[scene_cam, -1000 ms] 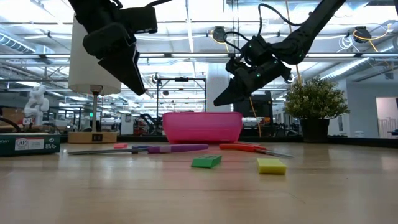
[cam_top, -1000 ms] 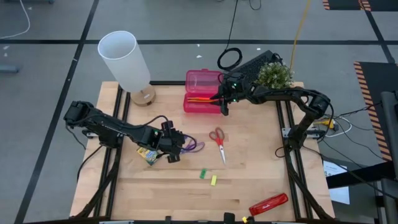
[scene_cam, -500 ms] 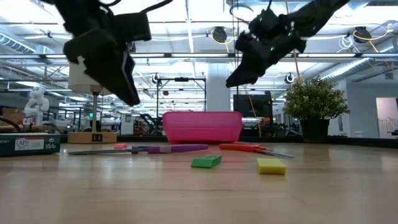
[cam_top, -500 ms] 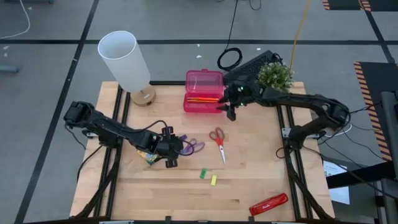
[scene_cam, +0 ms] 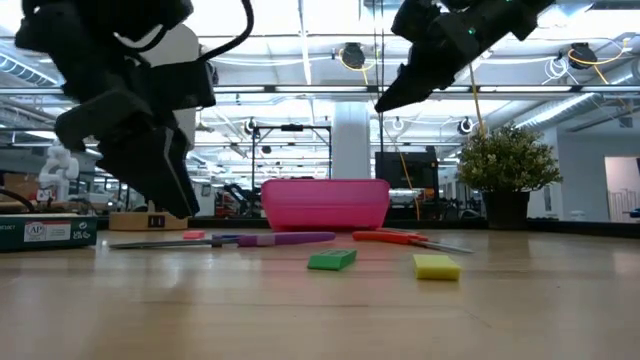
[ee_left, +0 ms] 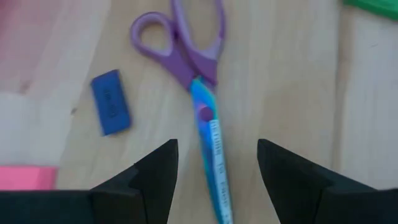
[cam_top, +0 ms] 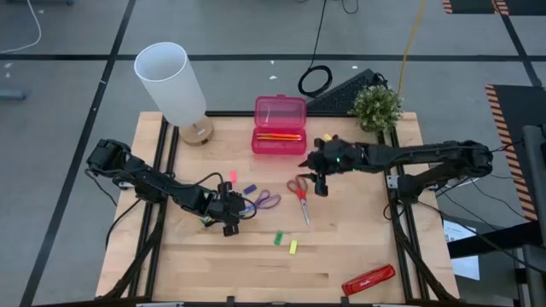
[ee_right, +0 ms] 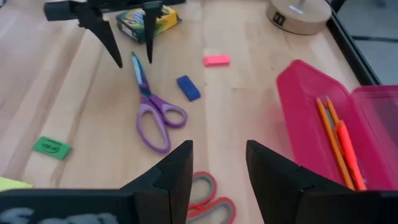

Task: Pack school essentials
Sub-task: Put the purple scissors into the red supply box

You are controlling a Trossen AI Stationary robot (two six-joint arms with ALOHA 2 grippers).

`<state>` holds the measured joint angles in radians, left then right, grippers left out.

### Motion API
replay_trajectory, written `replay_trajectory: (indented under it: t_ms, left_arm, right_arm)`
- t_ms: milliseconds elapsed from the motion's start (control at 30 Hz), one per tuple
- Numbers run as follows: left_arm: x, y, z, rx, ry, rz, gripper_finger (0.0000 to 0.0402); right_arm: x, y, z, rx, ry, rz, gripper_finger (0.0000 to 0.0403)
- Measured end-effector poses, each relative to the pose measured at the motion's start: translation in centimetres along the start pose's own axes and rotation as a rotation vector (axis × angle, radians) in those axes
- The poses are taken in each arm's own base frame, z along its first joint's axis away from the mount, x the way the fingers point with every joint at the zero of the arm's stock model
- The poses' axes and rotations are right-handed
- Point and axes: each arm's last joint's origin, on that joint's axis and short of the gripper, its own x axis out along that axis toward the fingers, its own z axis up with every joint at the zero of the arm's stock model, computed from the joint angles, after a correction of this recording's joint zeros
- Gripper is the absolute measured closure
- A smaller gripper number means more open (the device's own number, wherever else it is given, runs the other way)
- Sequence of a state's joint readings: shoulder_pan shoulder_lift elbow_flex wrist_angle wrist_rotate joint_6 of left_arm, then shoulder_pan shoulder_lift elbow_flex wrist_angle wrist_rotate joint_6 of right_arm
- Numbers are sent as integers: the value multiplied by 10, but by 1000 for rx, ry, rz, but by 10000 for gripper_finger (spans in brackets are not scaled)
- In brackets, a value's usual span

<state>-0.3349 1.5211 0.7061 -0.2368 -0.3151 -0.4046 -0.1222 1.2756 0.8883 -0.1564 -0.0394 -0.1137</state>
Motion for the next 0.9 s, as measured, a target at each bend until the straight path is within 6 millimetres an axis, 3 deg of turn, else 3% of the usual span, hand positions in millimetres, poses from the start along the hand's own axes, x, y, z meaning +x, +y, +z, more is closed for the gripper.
replay_trajectory:
  t_ms: [233, 433, 733, 900]
  left_arm:
    - [9, 2, -15, -26, -98, -12, 179]
    - [14, 7, -28, -49, -140, 32, 179]
    - [19, 10, -38, -67, -212, 8, 179]
    - [29, 8, -42, -47, -192, 15, 212]
  right_arm:
    - [6, 22, -17, -53, -9, -5, 259]
    - [8, 23, -27, -60, 22, -45, 259]
    - [7, 23, -27, -80, 12, -46, 259]
    - [8, 23, -27, -83, 6, -46, 259]
